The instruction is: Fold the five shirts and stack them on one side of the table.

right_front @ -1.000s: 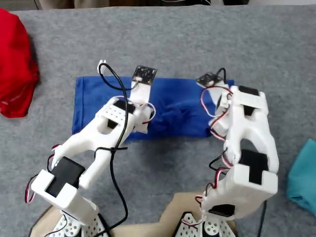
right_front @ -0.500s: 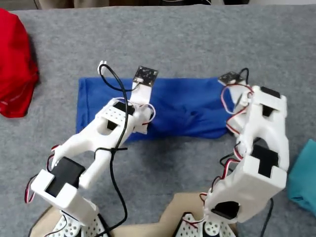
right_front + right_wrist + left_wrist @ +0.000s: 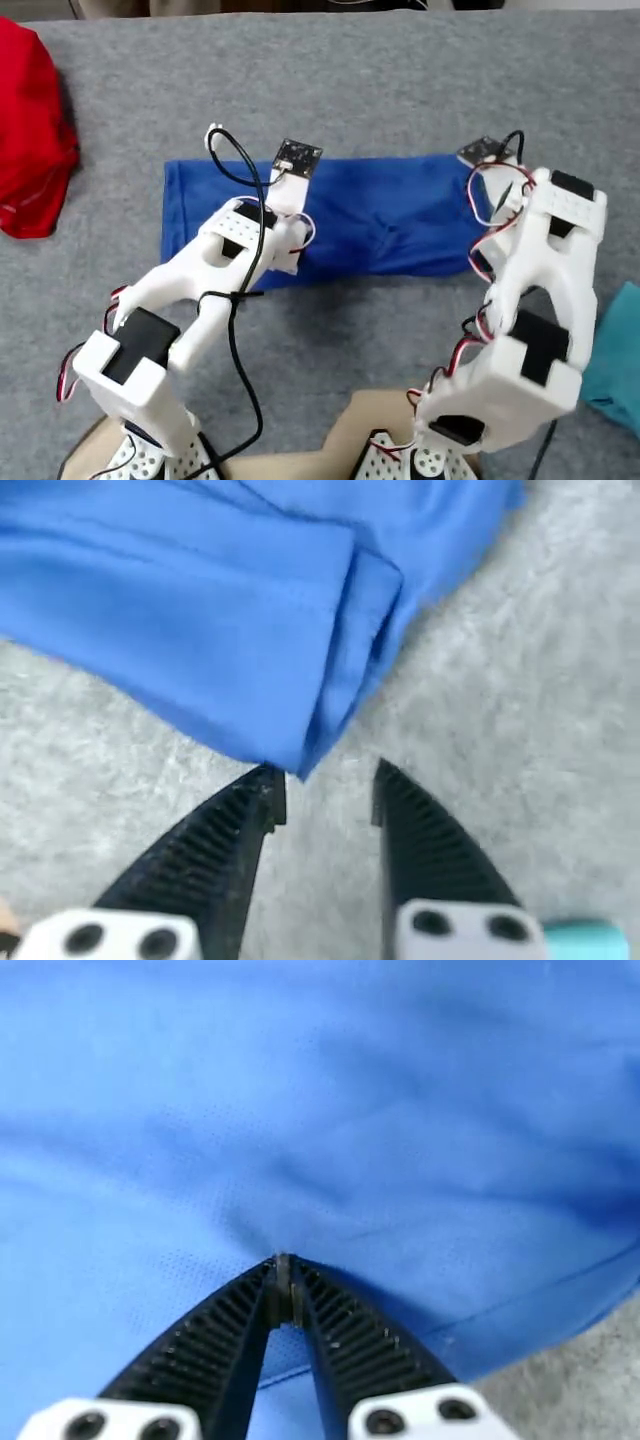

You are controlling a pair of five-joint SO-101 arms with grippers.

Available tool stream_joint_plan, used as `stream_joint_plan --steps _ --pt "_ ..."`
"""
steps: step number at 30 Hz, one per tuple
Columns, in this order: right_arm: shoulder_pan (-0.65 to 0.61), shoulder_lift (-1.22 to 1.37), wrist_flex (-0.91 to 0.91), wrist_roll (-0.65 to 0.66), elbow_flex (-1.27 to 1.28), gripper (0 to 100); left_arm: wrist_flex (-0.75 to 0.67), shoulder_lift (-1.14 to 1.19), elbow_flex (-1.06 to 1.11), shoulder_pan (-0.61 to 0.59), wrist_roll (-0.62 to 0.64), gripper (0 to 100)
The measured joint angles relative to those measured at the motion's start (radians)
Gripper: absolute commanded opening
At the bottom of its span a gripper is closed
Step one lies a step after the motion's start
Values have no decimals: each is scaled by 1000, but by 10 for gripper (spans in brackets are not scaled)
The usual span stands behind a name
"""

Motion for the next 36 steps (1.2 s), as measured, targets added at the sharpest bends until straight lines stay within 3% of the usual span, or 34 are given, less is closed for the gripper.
stream_joint_plan --steps 11,17,25,31,36 --pt "-63 -158 149 -14 -114 178 206 -11 -176 -115 0 20" --pt "-180 -158 143 -74 -115 7 262 -20 -189 -233 -71 20" --pt "-341 -21 72 -181 -173 6 281 -20 -189 -422 -130 22" --pt "-381 83 71 -232 -262 6 281 -20 -219 -526 -106 142" --pt "-385 114 71 -233 -267 6 311 3 -322 -591 -58 150"
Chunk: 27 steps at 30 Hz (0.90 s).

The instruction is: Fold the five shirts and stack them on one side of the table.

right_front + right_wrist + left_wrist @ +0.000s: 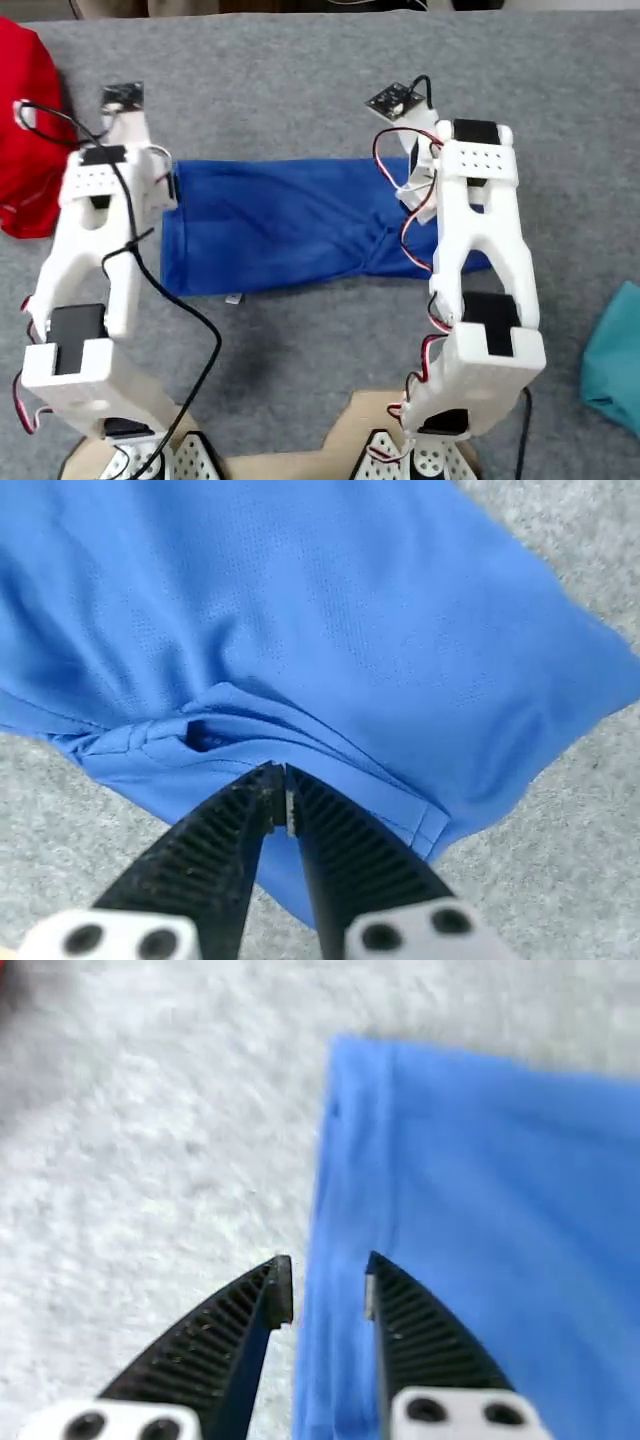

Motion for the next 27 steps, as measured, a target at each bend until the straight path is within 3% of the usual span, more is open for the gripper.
stream_joint_plan --steps 14,18,27 --pt "0 5 31 0 -2 5 601 583 -786 -11 3 240" --pt "0 5 31 0 -2 5 681 678 -942 -11 3 240" --pt "0 5 31 0 -2 5 704 709 -939 -35 3 240"
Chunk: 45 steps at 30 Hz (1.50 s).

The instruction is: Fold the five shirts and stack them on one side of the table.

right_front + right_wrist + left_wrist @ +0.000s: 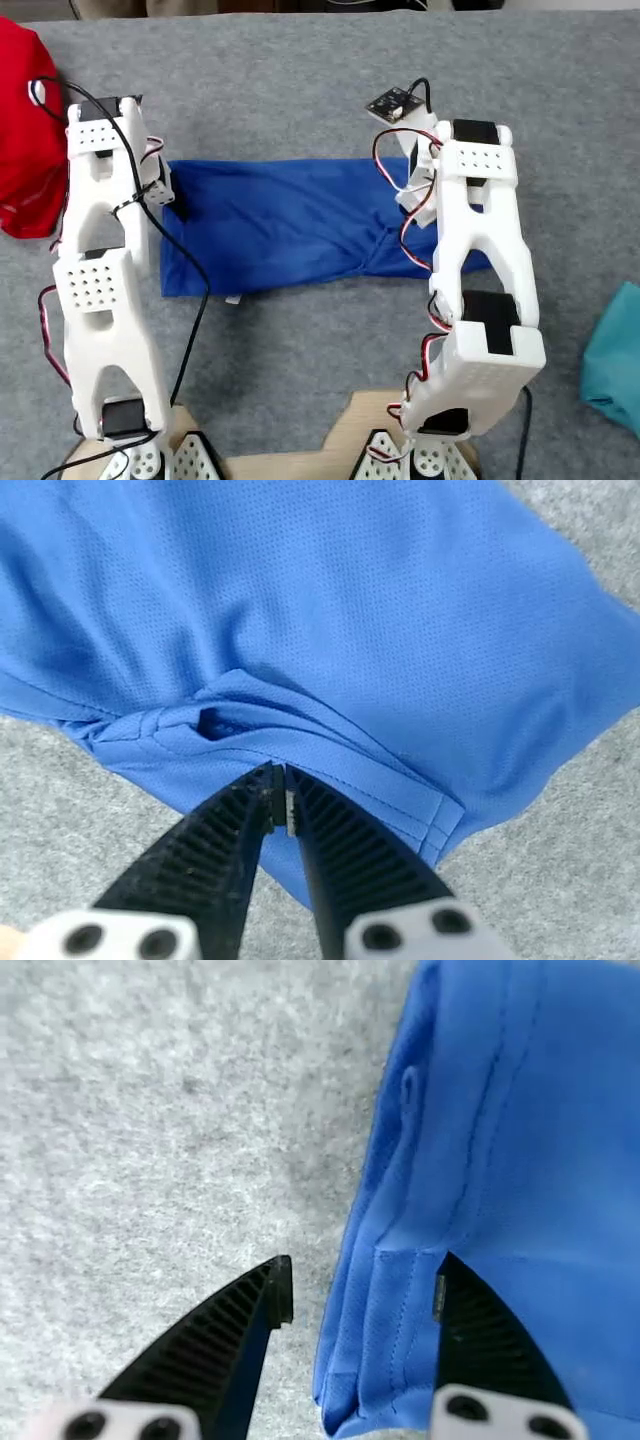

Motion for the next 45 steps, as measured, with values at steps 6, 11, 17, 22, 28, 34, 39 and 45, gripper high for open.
stream_joint_plan --steps 6,11,17,22,28,34,39,45 --pt "0 0 -3 0 0 5 0 6 68 -2 -20 240" --pt "0 0 -6 0 0 5 0 5 117 -2 -11 240" --pt "0 0 -6 0 0 5 2 31 110 -2 69 235" --pt "0 0 -21 0 0 5 6 51 106 2 140 235" --pt "0 0 -25 0 0 5 6 55 103 8 173 148" --pt "0 0 -25 23 0 5 2 60 94 28 173 18" --pt "40 0 -25 28 0 5 2 66 94 41 173 19" --pt "68 0 -25 28 0 5 6 68 61 41 175 19"
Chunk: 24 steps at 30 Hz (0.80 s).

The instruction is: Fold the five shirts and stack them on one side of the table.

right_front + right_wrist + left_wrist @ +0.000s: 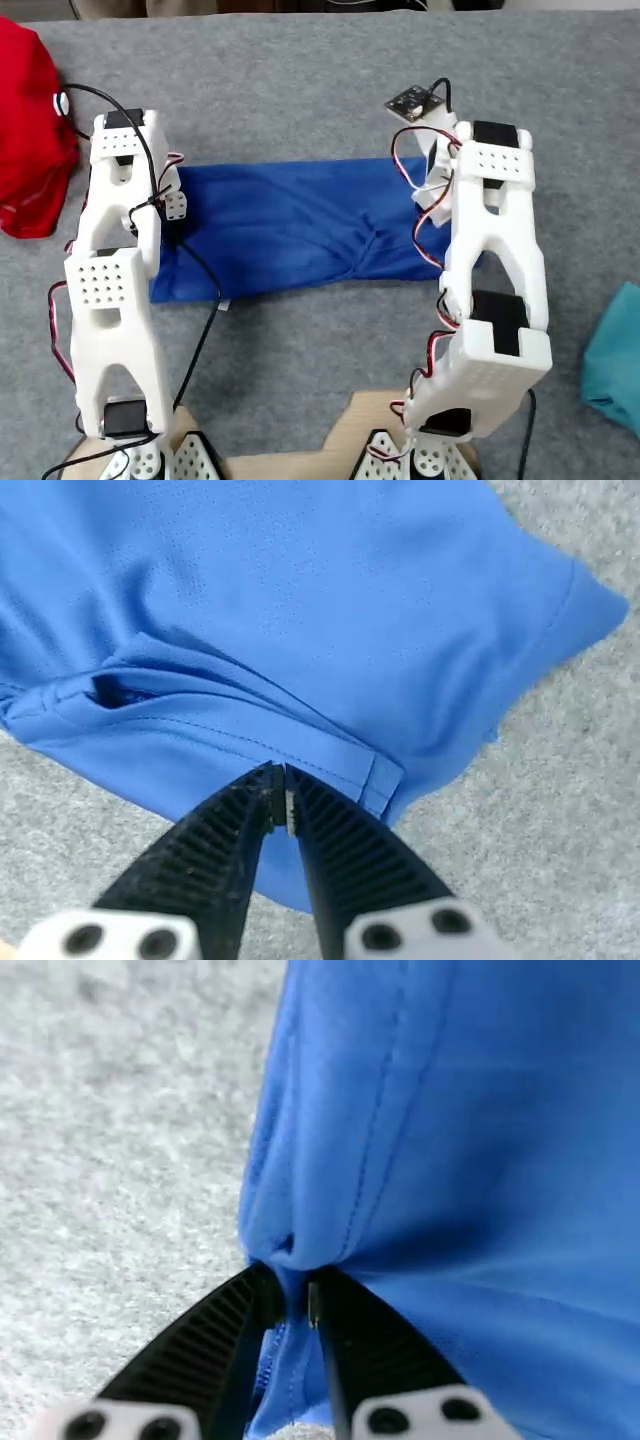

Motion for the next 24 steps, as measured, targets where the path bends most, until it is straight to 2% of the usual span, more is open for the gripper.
stream_joint_plan --steps 10,13,17,24 --pt "21 0 0 0 -115 8 -5 -37 -126 -64 -2 19" --pt "63 0 -18 -52 -186 9 -5 -92 -140 -44 -2 19" --pt "129 31 -172 -160 -201 9 -5 -170 -140 48 3 19" --pt "258 181 -546 -457 -98 9 -5 -233 -143 308 5 19"
